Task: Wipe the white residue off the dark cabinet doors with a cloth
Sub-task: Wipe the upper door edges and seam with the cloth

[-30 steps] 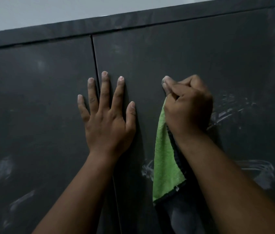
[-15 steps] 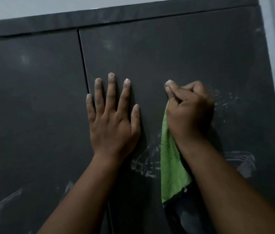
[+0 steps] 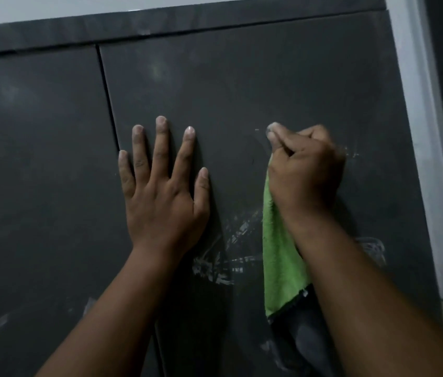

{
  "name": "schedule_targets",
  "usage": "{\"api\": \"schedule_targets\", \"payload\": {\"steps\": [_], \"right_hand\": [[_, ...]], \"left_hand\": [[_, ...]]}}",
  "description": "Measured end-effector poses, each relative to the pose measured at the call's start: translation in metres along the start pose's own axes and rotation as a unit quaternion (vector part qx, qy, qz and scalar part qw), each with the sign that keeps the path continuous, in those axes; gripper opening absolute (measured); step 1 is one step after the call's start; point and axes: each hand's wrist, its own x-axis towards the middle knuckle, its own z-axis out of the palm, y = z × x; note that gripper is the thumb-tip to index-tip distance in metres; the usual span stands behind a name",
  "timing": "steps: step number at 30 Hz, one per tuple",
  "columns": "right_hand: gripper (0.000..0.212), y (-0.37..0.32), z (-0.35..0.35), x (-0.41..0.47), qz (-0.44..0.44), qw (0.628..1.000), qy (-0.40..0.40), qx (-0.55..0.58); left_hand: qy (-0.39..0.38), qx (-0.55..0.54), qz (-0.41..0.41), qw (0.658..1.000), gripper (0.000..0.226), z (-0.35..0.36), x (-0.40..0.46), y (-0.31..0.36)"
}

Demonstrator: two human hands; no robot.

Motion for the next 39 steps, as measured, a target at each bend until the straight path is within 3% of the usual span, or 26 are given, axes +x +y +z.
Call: {"api": "schedule_targets", "payload": {"steps": [7, 14, 21, 24, 29, 35, 39], "right_hand": [[0.014, 0.006, -0.020, -0.049, -0.095, 0.993, -0.061, -0.046], [0.013, -0.006, 0.007, 0.011, -0.016, 1.000, -0.004, -0.008], [0.020, 0.018, -0.020, -0.057, -0.120, 0.991, -0.044, -0.036], [0.011, 0.040, -0.026, -0.032, -0.087, 0.994, 0.003, -0.064], [0.013, 0.034, -0.008, 0.004, -0.008, 0.998, 0.060, -0.012], [0.015, 0.043, -0.027, -0.062, -0.108, 0.994, -0.013, -0.019], [0.013, 0.064, -0.043, -0.045, -0.085, 0.995, 0.011, -0.051]], "left_hand": [[-0.009, 0.005, 0.015, 1.000, 0.066, 0.000, 0.008, 0.009], [-0.009, 0.015, 0.039, 0.999, 0.064, 0.001, 0.003, 0.008], [-0.012, 0.018, 0.030, 0.999, 0.065, 0.005, 0.005, 0.015], [-0.012, 0.019, 0.036, 0.999, 0.065, 0.005, 0.004, 0.014], [-0.011, 0.028, 0.035, 0.999, 0.067, 0.008, 0.004, 0.016], [-0.006, 0.020, 0.031, 0.999, 0.068, 0.009, 0.005, 0.018], [-0.006, 0.015, 0.031, 0.999, 0.068, 0.007, 0.005, 0.018]]}}
